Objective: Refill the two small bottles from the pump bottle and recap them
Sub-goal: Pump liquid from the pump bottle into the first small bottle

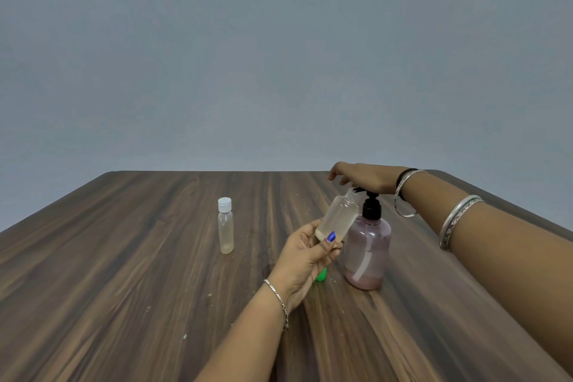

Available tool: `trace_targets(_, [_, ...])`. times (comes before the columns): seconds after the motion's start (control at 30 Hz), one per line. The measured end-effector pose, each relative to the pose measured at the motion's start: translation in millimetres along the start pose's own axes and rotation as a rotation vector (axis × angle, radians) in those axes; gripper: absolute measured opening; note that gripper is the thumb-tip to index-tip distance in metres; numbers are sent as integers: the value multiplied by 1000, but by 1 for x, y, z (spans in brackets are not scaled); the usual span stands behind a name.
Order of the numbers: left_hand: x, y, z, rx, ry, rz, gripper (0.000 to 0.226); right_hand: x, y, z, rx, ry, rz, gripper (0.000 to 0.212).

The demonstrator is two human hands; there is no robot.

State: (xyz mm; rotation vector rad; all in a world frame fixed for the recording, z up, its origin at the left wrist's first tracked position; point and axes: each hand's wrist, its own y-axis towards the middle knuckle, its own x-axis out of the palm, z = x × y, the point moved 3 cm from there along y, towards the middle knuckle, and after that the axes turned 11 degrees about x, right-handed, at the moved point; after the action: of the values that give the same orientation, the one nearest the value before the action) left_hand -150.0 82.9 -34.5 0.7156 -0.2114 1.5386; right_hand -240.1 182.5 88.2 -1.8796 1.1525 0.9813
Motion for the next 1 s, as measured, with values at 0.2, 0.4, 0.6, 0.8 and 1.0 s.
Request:
trace_targets(0.2, [0, -2, 0, 2, 12, -3, 30, 5, -3, 3, -26, 11, 53, 40])
trace_targets(0.4, [-1, -2, 0, 3, 35, -2, 30, 10, 1, 5, -16, 19, 58, 40])
trace_targets(0.6, [1, -2, -1, -5, 25, -5, 31, 8, -1, 6, -19, 67, 33, 42])
trace_targets(0.8, [1, -1, 0, -7, 8, -3, 32, 1, -3, 0, 6, 22, 30, 44])
trace_targets(1.0, [-2, 0, -2, 2, 12, -2, 32, 4, 0, 1, 2, 2, 61, 42])
